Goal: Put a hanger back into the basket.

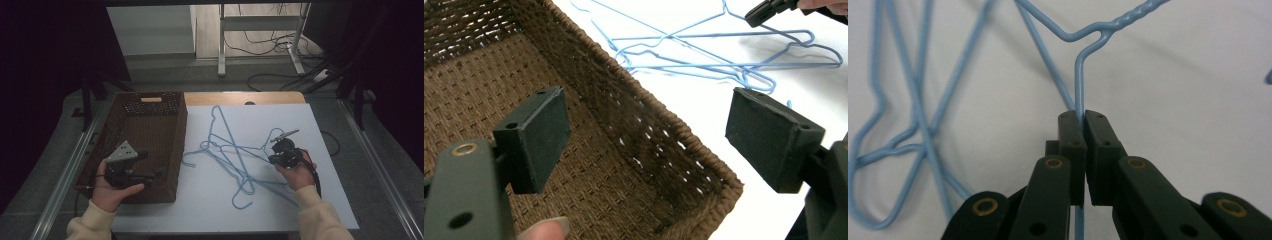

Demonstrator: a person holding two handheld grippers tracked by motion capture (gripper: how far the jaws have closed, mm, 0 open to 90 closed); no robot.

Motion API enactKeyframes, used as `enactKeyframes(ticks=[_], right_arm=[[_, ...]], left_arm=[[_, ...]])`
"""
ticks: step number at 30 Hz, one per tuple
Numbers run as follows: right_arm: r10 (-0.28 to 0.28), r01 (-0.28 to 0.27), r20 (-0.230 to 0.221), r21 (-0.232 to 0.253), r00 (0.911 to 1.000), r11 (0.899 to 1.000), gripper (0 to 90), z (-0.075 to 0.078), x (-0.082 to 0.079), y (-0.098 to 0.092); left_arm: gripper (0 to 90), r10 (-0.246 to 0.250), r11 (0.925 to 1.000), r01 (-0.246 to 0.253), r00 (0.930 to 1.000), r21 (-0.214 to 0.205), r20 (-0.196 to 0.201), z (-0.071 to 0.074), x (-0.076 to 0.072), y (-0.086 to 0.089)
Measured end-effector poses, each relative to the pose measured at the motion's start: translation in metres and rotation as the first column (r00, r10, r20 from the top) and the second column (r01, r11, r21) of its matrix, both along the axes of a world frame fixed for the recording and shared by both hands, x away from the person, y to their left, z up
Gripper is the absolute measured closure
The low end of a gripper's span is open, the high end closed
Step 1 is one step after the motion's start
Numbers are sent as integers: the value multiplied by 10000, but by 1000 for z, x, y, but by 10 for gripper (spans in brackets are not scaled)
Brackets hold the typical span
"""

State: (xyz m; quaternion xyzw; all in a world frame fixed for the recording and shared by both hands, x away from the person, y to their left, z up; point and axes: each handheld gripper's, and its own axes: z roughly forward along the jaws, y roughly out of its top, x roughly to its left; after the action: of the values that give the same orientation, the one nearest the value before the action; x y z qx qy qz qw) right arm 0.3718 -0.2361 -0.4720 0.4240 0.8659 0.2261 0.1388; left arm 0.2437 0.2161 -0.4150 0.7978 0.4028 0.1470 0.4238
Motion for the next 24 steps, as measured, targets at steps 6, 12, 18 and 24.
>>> enactKeyframes(ticks=[6, 12, 18, 24], right_arm=[[740, -759, 505, 371, 9960, 9964, 874, 15, -12, -2], [1265, -1339, 985, 723, 9871, 9884, 875, 27, -20, -5], [1725, -1867, 1379, 978, 9753, 9775, 876, 38, -26, -4], [2099, -2277, 1518, 1110, 9659, 9674, 877, 46, -31, -4]], left_arm=[[181, -314, 9994, 312, 9994, 114, 143, 6, 2, -13], [184, -789, 9964, 781, 9966, 325, 246, 12, 7, -33], [184, -985, 9944, 973, 9947, 423, 292, 16, 13, -45], [185, -1373, 9890, 1350, 9899, 601, 358, 24, 22, -61]])
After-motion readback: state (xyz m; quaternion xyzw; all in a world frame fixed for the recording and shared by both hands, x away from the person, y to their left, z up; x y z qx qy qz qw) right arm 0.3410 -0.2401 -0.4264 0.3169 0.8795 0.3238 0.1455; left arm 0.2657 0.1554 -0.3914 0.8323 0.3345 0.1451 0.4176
